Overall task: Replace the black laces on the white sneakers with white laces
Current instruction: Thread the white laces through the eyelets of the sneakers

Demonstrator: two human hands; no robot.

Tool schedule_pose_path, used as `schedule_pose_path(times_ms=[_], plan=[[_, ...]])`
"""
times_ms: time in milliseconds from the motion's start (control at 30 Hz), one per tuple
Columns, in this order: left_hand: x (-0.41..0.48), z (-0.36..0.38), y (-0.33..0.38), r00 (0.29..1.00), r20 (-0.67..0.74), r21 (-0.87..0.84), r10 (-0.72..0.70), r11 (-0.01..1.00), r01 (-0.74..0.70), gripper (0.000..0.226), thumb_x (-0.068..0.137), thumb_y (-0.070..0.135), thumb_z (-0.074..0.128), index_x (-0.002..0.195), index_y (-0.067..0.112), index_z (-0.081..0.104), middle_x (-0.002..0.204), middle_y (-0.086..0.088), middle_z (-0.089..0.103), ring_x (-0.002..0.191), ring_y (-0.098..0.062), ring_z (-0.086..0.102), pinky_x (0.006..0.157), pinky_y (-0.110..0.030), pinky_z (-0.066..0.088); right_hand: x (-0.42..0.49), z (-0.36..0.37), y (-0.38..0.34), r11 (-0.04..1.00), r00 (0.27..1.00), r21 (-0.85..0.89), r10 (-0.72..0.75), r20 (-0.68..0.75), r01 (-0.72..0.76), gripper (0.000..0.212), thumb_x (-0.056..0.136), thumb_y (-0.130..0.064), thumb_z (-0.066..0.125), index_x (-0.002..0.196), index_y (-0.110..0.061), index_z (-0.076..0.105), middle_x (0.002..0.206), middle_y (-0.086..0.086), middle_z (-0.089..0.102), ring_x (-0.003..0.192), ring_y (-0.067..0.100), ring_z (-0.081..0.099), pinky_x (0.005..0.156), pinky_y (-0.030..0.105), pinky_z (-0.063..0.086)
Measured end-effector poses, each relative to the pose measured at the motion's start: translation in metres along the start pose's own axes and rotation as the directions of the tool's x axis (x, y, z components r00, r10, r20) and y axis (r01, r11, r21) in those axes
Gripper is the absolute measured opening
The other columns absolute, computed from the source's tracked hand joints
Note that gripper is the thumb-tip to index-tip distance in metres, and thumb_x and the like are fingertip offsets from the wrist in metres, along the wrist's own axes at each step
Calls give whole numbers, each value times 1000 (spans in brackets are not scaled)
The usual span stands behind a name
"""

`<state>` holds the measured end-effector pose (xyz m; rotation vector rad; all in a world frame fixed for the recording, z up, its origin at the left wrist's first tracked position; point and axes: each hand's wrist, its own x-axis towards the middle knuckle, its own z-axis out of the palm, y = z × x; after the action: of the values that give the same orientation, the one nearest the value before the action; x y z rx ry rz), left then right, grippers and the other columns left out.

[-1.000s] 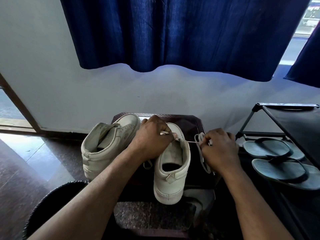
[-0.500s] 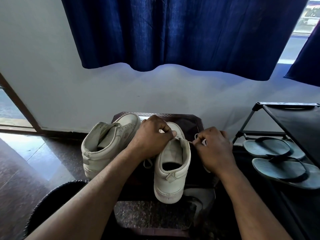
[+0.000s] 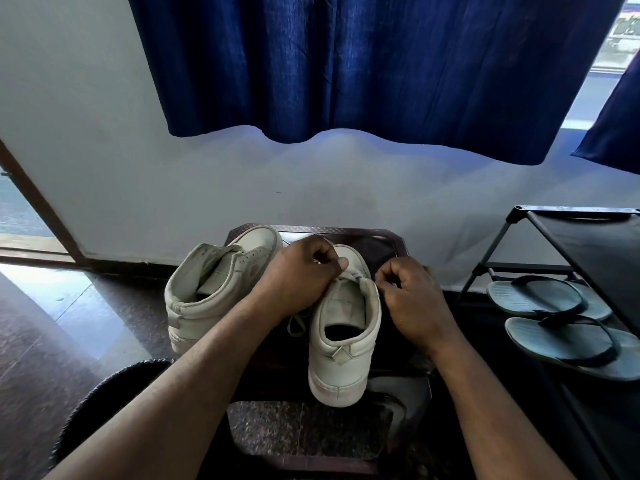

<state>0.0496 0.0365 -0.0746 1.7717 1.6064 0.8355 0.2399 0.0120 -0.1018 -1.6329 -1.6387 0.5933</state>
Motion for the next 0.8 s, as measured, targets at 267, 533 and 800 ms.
schedule_pose_path(times_ms=[267,533,800], plan=[[-7,-13,-15,982,175,-82,-74,993,90,31,96,40,71,84,12,67,67,6,61,62,-11,51,69,-29,45,1,2,-4,992,997,125,19,73,-28,11,97,-24,68,86,-21,68,84,-10,70,80,4,60,74,21,45],[-9,-19,-11,974,223,120,-49,993,23,28,103,36,61,82,17,63,70,10,57,66,-6,51,56,-16,38,5,1,-2,998,993,57,35,111,-42,20,99,-18,63,79,-16,66,79,-5,68,71,2,55,70,23,43],[-7,-23,-10,979,191,177,-76,983,42,20,101,34,63,93,17,70,83,8,69,83,-11,65,66,-20,45,2,-2,0,998,1000,-62,23,19,-22,21,94,-20,64,73,-19,63,74,-6,65,71,7,57,65,23,41]])
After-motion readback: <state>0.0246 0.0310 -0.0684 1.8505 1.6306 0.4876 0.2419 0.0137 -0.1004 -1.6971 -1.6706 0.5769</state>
